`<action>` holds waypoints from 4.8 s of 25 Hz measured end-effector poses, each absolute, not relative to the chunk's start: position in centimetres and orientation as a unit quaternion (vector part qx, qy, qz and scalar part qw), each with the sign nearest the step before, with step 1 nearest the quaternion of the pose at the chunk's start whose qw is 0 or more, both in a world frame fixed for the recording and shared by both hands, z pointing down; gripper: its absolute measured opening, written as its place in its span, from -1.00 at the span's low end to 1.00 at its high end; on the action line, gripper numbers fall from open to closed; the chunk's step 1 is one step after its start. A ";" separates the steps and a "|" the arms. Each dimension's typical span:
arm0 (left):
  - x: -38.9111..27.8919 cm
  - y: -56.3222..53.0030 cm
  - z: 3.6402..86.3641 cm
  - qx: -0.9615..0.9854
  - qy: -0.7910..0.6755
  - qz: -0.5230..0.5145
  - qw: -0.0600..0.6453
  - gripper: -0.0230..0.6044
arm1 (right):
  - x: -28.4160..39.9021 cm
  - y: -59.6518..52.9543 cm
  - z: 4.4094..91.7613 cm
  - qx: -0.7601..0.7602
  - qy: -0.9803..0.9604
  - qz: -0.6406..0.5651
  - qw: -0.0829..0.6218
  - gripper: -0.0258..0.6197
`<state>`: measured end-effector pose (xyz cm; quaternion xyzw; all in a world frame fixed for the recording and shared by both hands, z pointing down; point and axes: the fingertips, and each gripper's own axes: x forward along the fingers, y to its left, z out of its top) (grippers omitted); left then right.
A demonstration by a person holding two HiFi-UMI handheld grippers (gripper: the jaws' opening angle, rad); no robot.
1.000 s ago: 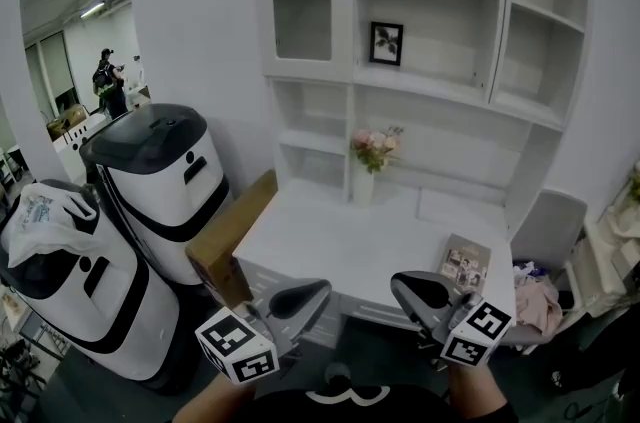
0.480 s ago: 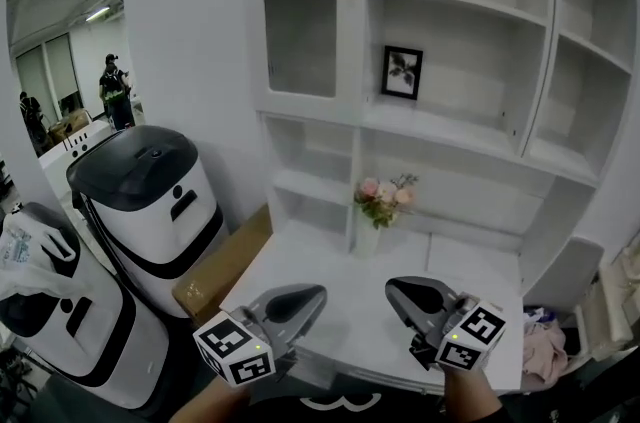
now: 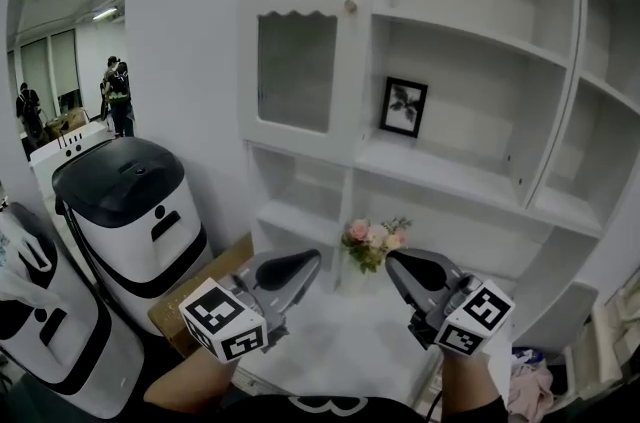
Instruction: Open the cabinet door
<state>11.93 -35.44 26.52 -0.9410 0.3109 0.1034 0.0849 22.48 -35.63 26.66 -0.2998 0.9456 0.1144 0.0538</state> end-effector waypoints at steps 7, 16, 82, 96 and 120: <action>12.5 -37.4 19.9 -0.928 0.311 0.113 0.169 -0.91 | 22.5 -36.9 22.8 -0.300 0.940 0.150 0.059 -0.91; 13.6 -40.0 12.6 -0.911 0.298 0.129 0.254 -0.90 | 23.0 -38.5 19.2 -0.326 0.926 0.187 0.040 -0.91; 15.2 -58.3 -6.2 -0.816 0.406 0.037 0.409 -0.68 | 24.7 -44.4 22.3 -0.357 0.917 0.175 -0.036 -0.91; 13.9 -55.9 -6.3 -0.833 0.372 0.045 0.408 -0.68 | 23.3 -43.6 23.3 -0.357 0.922 0.148 -0.025 -0.91; 8.2 -50.0 -6.3 -0.876 0.258 0.094 0.397 -0.69 | 13.6 -41.5 24.7 -0.422 0.896 0.118 -0.071 -0.91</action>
